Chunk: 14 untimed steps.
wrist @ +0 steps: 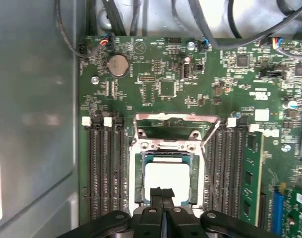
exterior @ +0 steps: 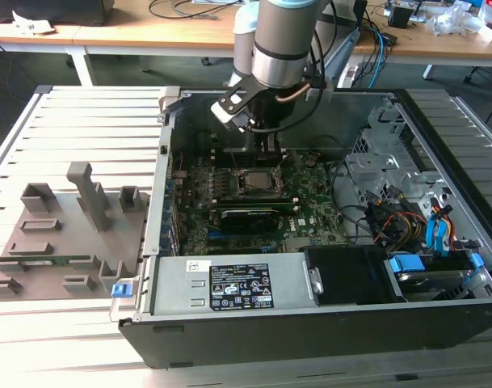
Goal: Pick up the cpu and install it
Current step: 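Place the cpu into insertion slot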
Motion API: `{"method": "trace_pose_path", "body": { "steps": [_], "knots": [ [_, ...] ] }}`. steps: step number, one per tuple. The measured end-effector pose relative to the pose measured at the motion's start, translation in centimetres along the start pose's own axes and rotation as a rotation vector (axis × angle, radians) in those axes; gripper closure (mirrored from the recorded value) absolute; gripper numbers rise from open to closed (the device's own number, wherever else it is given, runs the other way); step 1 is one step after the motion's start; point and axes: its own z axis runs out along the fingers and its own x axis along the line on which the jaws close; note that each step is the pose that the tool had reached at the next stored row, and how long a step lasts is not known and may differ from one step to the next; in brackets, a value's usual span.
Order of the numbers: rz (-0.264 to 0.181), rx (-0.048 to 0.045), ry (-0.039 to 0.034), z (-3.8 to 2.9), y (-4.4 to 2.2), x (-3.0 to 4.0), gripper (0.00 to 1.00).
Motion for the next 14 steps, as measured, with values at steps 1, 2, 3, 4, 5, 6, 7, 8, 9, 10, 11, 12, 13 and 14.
{"method": "trace_pose_path", "body": {
  "steps": [1, 2, 3, 4, 5, 6, 7, 8, 9, 10, 11, 12, 13, 14],
  "knots": [
    [0.0, 0.0, -0.0001, -0.02, -0.01, -1.01, 0.89],
    [0.0, 0.0001, -0.0009, -0.15, -0.02, -1.15, 0.89],
    [0.0, 0.0001, -0.0023, -0.66, -0.04, -1.14, 0.89],
    [0.0, 0.0, -0.003, -1.88, -0.1, -1.13, 0.89],
    [0.0, 0.0, -0.0031, -2.87, -0.15, -1.11, 0.89],
    [0.0, 0.0, -0.0031, -3.73, -0.19, -1.1, 0.89],
    [0.0, 0.0, -0.0031, -4.53, -0.23, -1.08, 0.89],
    [0.0, 0.0001, -0.0031, -5.3, -0.26, -1.07, 0.89],
    [0.0, -0.0001, -0.003, -5.41, -0.26, -1.07, 0.89],
    [0.0, -0.0001, -0.003, -5.41, -0.26, -1.07, 0.89],
    [0.0, -0.0001, -0.0029, -5.41, -0.26, -1.07, 0.89],
    [0.0, -0.0001, -0.0029, -5.41, -0.26, -1.07, 0.89],
    [0.0, 0.0, -0.003, -5.41, -0.26, -1.07, 0.89],
    [0.0, 0.0, -0.003, -5.41, -0.26, -1.07, 0.89]
  ]
}}
